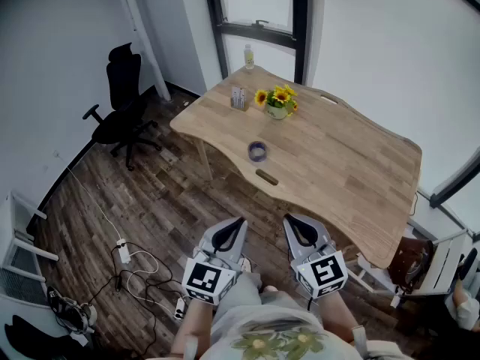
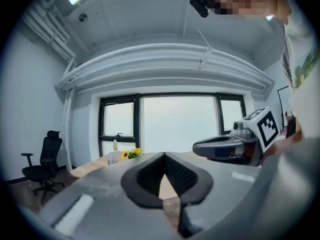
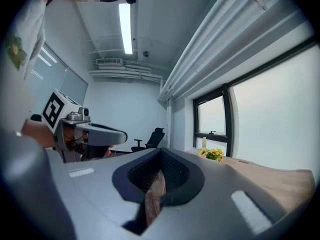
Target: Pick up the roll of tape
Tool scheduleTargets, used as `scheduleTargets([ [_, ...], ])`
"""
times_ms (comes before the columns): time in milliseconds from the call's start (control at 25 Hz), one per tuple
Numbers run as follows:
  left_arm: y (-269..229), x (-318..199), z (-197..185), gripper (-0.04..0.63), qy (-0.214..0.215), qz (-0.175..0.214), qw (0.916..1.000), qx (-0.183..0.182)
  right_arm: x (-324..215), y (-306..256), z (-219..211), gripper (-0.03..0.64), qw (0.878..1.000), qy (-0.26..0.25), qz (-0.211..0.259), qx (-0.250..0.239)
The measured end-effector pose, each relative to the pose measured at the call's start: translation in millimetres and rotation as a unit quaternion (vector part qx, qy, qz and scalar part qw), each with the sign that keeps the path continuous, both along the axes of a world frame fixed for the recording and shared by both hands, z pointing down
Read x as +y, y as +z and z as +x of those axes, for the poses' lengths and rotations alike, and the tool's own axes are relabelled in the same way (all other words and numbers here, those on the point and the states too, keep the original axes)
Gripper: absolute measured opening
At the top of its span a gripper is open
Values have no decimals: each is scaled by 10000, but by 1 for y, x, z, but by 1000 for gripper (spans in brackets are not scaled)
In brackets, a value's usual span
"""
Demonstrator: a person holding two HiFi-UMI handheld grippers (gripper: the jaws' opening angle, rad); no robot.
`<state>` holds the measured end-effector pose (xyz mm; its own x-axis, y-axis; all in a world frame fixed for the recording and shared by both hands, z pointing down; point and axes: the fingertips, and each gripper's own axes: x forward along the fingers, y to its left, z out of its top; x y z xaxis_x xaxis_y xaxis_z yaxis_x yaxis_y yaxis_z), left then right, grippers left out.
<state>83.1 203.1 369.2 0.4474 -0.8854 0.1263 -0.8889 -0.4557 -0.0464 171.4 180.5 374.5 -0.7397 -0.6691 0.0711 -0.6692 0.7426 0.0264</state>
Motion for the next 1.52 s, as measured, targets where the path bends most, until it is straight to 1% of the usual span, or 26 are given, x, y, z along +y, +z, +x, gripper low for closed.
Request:
scheduleTargets([
  [160,4,-3,-2,2,-54,-44,10000,7,-5,-6,2,-2,9997,123,227,38],
  [280,8,-6,-3,2,-72,-85,9999,17,-9,-9,4,2,9991,206,287,220],
  [400,14,-16,-6,3,-42,-136,9999,26,-18,-8,3,60,9990,196,277,292],
  [520,20,-28,-11,2,-9,-203,9998,27,-29,-8,-4,162,9988,62,299,371],
  [640,21,-44,-17,2,-7,-215,9998,54,-43,-6,-11,217,9979,-51,312,571],
  [720,24,-57,-21,2,-2,-221,9997,55,-58,-4,-14,236,9970,-47,334,698],
  [840,33,-79,-33,2,14,-271,9996,26,-81,4,-21,250,9951,-39,372,914],
  [960,40,-104,-54,2,-55,-375,9993,32,-107,14,-31,258,9933,-36,371,1090],
  [1120,45,-141,-81,2,-100,-468,9988,72,-145,26,-45,279,9920,-12,202,1242],
  [1320,47,-186,-107,2,3,-542,9985,113,-188,39,-70,282,9896,23,10,1441],
  [1400,50,-202,-117,2,45,-572,9982,179,-205,49,-81,284,9883,21,-87,1523],
  [1520,52,-223,-129,2,137,-611,9972,415,-228,71,-94,287,9846,27,-299,1724],
])
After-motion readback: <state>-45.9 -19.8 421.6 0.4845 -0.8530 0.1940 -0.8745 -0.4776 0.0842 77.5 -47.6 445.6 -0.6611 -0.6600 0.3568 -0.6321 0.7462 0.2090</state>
